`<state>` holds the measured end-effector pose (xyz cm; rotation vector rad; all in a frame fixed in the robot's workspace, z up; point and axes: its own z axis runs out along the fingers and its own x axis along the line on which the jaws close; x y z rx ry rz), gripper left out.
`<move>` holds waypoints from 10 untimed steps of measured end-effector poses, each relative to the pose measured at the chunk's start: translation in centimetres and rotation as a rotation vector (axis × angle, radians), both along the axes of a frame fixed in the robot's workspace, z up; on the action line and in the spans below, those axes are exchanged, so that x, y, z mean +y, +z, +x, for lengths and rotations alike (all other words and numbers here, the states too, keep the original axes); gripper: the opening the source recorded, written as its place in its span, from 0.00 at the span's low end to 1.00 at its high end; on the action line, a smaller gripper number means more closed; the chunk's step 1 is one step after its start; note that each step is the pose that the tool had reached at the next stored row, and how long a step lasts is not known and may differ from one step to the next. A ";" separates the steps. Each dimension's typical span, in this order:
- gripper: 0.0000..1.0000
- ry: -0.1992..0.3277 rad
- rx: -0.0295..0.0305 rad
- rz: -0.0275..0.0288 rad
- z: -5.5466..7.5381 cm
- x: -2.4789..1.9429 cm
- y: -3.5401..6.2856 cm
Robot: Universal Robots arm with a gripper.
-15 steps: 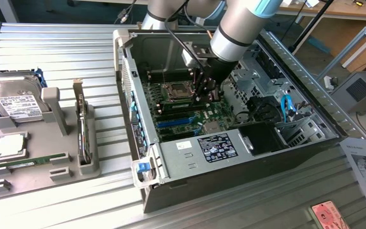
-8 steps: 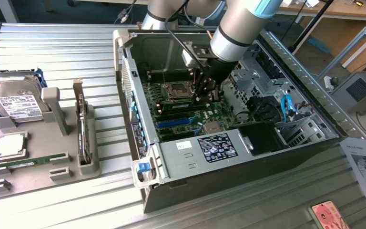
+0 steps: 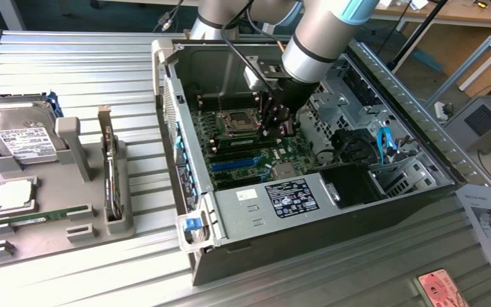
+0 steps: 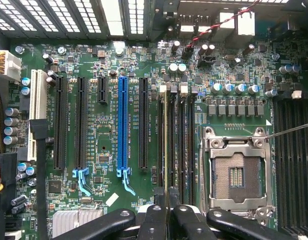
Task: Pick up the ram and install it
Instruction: 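Insert the ram into the slot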
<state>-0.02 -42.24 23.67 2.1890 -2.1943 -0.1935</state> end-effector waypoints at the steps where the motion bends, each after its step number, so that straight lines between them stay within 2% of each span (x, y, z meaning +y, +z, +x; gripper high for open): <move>1: 0.12 0.000 0.0000 0.0000 0.0 0.00 -0.02; 10: 0.12 0.000 0.0000 0.0004 0.0 0.01 -0.09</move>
